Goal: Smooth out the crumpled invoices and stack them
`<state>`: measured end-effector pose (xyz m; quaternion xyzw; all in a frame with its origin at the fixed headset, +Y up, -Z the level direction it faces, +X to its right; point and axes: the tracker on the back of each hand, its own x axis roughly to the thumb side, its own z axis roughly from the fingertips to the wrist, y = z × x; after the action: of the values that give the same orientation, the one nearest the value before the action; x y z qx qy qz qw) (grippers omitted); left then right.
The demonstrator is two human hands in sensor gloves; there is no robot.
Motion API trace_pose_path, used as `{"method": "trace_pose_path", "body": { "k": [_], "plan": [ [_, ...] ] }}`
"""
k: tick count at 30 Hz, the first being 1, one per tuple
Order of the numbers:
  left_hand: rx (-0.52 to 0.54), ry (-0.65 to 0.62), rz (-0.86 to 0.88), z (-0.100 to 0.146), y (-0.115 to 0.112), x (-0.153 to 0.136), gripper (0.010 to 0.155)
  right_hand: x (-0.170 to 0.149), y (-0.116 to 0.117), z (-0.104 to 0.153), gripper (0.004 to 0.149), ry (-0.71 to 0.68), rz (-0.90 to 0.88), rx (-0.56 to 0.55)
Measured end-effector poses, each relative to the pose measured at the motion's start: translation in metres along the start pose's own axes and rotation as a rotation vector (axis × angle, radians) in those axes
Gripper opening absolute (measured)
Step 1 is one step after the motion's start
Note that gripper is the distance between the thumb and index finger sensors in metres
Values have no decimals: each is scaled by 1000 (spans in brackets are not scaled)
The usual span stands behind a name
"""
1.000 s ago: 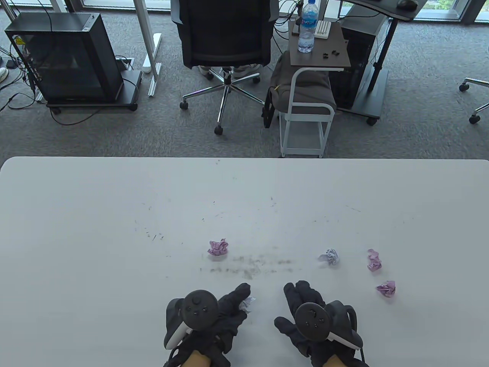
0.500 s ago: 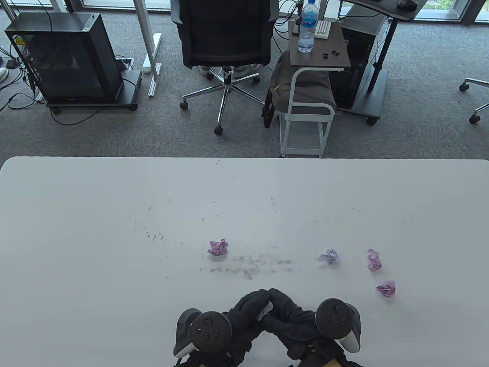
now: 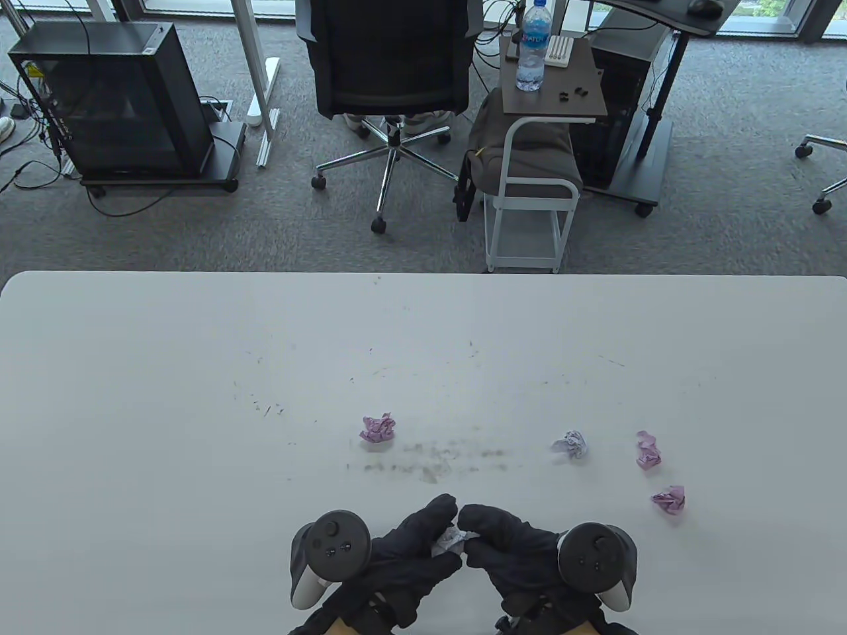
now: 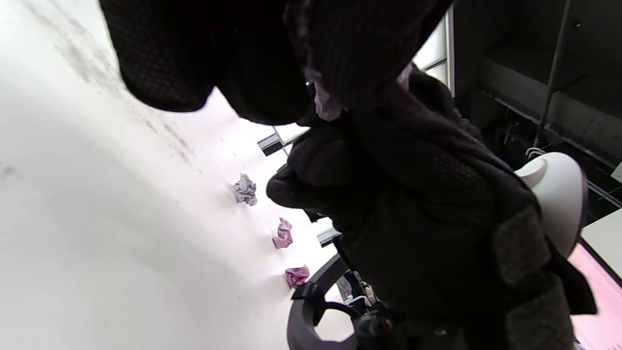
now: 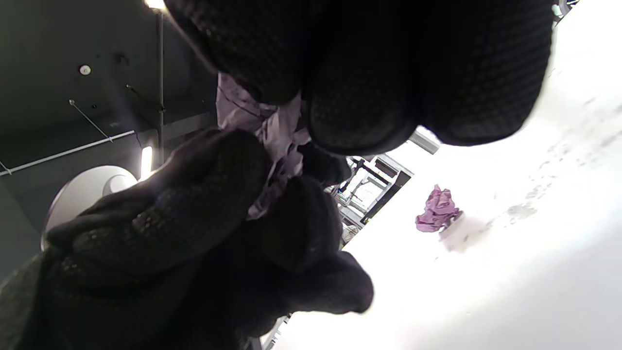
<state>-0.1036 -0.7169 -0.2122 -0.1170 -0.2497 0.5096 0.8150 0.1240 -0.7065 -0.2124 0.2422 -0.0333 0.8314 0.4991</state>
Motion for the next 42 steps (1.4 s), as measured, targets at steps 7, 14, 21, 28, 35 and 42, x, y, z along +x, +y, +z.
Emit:
{"method": "trace_pose_path", "body": {
  "k": [7,14,21,28,35,42],
  "plan": [
    [17,-25,-308,0,-4,15,70,-7,3,0,60,10,-50,146],
    [-4,60,-167,2,-2,7,64,3,-6,1,38,-35,87,-43],
    [-72,-7,413,2,1,-13,60,-2,-18,3,38,1,11,11],
    [50,-34,348,4,15,-14,62,-12,-28,5,37,31,-50,-50],
    [130,-94,-33,8,21,-2,66,-15,-33,5,41,24,-49,1],
    [47,-189,-430,5,8,17,65,-20,-43,6,89,17,-108,48]
  ]
}}
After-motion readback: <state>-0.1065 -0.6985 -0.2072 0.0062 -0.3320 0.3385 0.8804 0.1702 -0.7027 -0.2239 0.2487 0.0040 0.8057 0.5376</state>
